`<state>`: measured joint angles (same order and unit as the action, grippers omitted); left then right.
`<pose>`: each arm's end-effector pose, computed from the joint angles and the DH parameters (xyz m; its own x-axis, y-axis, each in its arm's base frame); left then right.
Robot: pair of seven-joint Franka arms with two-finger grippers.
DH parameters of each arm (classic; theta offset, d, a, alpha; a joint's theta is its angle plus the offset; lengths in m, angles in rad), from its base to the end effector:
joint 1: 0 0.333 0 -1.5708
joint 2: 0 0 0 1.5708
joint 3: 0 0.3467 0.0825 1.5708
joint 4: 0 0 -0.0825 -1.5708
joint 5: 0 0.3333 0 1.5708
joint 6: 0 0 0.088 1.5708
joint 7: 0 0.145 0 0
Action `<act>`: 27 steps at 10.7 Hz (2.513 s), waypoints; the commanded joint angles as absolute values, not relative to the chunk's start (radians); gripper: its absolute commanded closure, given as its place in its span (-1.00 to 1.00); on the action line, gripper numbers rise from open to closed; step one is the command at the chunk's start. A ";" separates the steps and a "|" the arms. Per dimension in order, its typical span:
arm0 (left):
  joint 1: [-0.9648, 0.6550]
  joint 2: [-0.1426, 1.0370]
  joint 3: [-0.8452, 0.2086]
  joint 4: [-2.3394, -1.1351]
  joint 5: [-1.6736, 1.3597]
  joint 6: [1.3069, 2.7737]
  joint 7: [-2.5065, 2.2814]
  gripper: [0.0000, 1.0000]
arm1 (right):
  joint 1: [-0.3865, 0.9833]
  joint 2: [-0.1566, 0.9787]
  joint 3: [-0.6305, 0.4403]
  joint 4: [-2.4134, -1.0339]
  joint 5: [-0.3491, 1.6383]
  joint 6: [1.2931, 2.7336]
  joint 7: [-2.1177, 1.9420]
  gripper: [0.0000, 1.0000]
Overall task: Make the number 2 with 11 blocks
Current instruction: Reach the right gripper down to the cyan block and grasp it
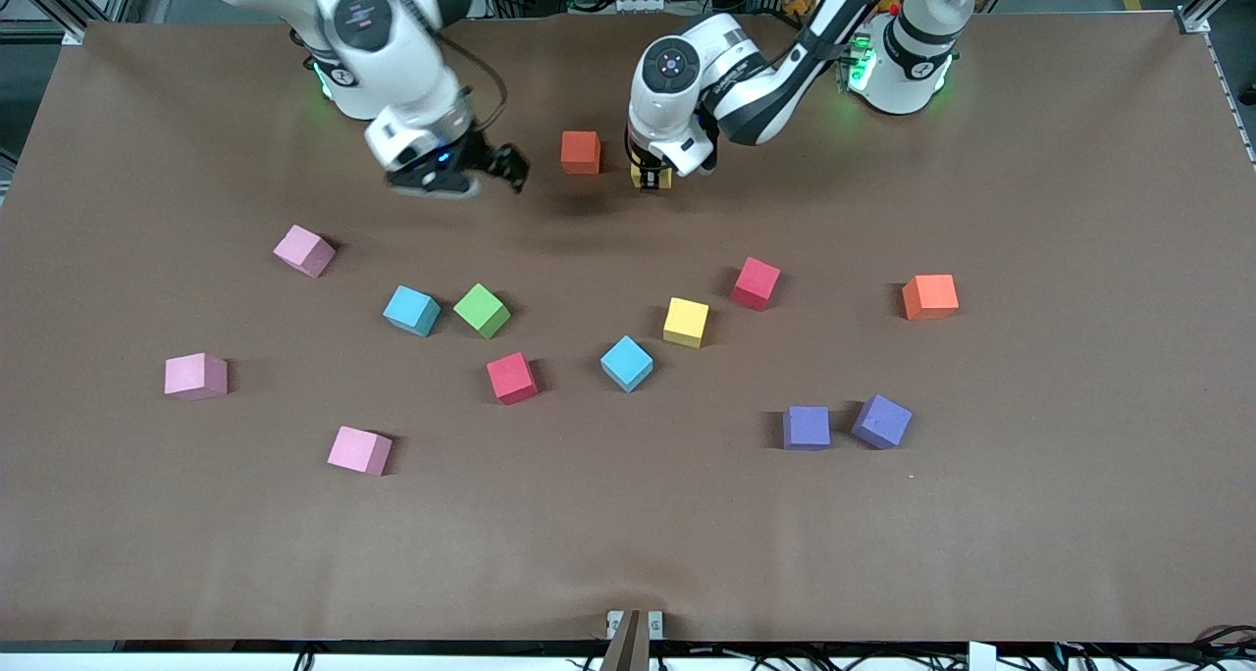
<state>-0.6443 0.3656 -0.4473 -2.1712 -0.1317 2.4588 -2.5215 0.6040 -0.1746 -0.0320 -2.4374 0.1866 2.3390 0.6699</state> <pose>0.2485 -0.4767 0.2678 0.0045 0.9966 -0.0820 0.9741 -0.0229 -0.2248 0.3569 0.2391 0.4023 0.9753 -0.2173 -0.0403 -0.2209 -0.9625 -0.1573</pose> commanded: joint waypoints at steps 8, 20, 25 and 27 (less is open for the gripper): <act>-0.739 0.475 -0.443 -2.121 -0.015 2.551 -2.677 1.00 | 0.222 0.213 -0.020 -2.186 0.140 2.338 0.592 -1.00; -0.784 0.502 -0.437 -2.114 0.002 2.609 -2.684 1.00 | 0.259 0.308 -0.020 -2.217 0.152 2.402 0.589 -1.00; -0.792 0.518 -0.436 -2.105 0.002 2.623 -2.684 1.00 | 0.281 0.342 -0.018 -2.218 0.150 2.416 0.586 -1.00; -0.795 0.525 -0.436 -2.098 0.006 2.623 -2.686 1.00 | 0.284 0.350 -0.020 -2.239 0.150 2.456 0.584 -1.00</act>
